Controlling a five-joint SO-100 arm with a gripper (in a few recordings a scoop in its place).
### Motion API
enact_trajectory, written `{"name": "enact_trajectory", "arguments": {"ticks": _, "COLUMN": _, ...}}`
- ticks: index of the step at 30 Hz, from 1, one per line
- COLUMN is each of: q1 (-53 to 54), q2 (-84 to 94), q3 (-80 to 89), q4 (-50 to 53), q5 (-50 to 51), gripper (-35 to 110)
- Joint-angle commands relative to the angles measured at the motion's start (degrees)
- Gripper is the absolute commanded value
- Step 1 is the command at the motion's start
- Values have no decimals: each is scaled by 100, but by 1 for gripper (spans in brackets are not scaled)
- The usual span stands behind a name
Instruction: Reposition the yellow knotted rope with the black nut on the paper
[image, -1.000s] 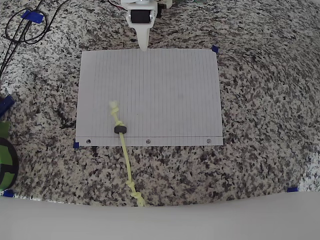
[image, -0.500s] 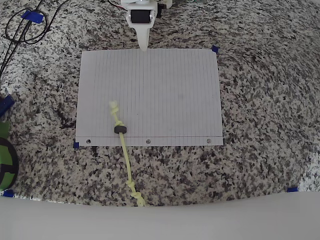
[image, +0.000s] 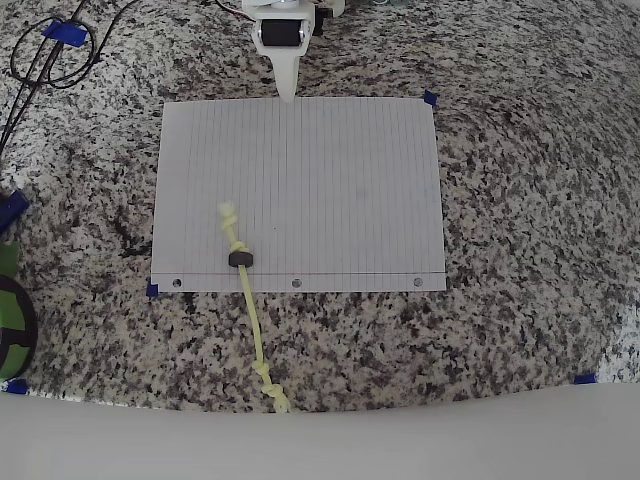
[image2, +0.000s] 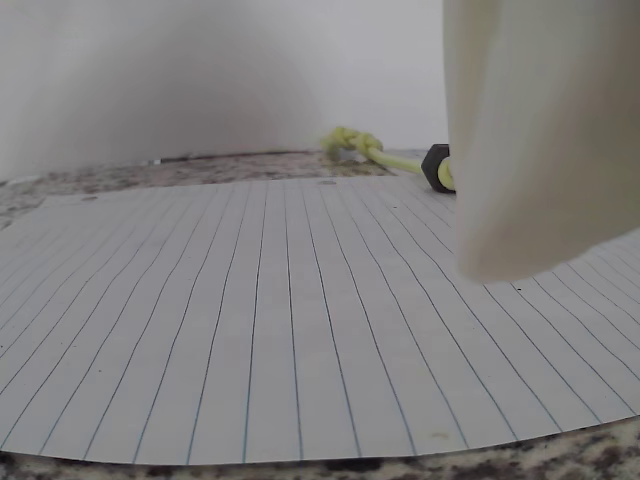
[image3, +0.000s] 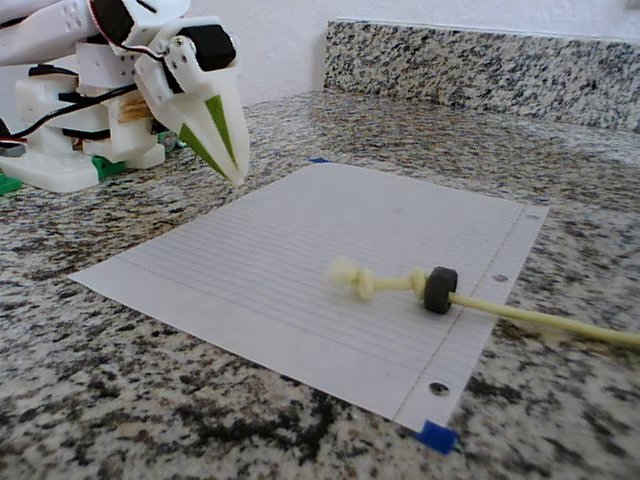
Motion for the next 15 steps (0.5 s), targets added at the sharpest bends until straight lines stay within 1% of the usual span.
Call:
{"name": "enact_trajectory", "arguments": {"ticks": 1, "q1": 0, "q2": 18, "q3": 53, "q4": 26, "q5": 18, "gripper": 2}}
{"name": "enact_trajectory", "arguments": {"ticks": 11, "q1": -26, "q2": 18, "q3": 35, "q4": 18, "q5": 18, "gripper": 2}}
{"name": "enact_trajectory", "arguments": {"ticks": 15, "q1": 35, "q2": 9, "q3": -439, "q4": 79, "q5": 26, "gripper": 2}}
